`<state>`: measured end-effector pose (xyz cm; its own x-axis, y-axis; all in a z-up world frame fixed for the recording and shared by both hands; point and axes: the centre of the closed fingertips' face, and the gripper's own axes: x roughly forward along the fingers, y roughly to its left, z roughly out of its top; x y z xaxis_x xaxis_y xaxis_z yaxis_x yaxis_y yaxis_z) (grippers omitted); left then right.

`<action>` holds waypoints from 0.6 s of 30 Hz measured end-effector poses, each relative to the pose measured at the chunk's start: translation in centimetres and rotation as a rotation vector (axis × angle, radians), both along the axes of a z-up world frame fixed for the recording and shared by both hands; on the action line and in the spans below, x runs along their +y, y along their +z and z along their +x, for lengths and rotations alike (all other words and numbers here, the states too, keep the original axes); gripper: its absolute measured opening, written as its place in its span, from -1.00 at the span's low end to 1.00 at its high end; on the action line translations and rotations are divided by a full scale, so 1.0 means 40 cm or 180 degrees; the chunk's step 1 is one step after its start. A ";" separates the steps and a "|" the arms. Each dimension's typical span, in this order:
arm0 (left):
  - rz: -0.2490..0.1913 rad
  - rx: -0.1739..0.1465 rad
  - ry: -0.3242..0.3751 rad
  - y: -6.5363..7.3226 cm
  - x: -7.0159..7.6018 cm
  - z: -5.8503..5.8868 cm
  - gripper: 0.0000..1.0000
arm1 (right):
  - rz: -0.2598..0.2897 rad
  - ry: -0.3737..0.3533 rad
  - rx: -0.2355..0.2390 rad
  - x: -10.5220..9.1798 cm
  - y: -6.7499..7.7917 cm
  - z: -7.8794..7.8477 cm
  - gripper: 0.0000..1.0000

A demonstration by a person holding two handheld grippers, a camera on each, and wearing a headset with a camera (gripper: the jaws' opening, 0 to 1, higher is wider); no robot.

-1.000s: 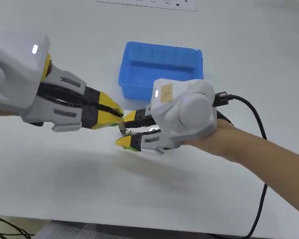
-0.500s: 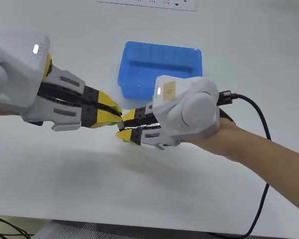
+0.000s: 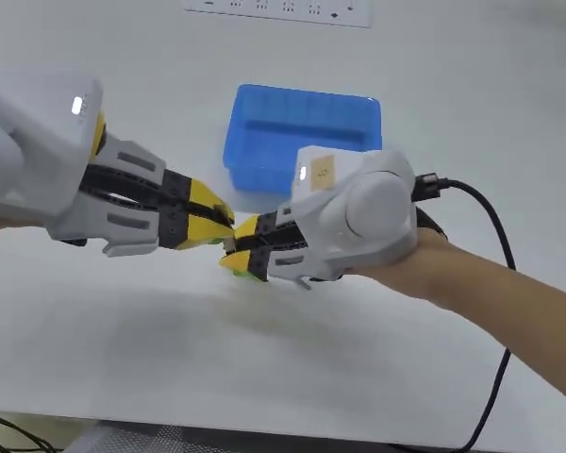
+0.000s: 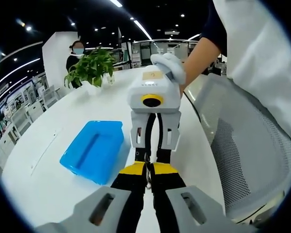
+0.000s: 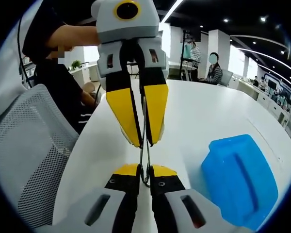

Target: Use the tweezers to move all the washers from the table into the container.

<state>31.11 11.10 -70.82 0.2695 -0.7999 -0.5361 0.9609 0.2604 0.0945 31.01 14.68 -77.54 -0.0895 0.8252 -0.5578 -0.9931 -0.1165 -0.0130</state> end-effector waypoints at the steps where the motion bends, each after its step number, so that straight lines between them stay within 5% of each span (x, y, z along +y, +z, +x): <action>1: -0.0019 -0.0005 0.0022 0.003 0.000 0.001 -0.86 | 0.0012 -0.0005 0.0006 -0.001 0.003 0.000 -0.83; 10: -0.0093 0.0095 0.0211 0.022 0.004 0.003 -0.82 | 0.0024 0.0037 -0.0051 -0.001 0.027 -0.004 -0.83; 18: -0.0060 -0.0011 0.0255 0.044 0.015 -0.005 -0.69 | 0.0025 0.0097 -0.0151 -0.007 0.072 -0.003 -0.83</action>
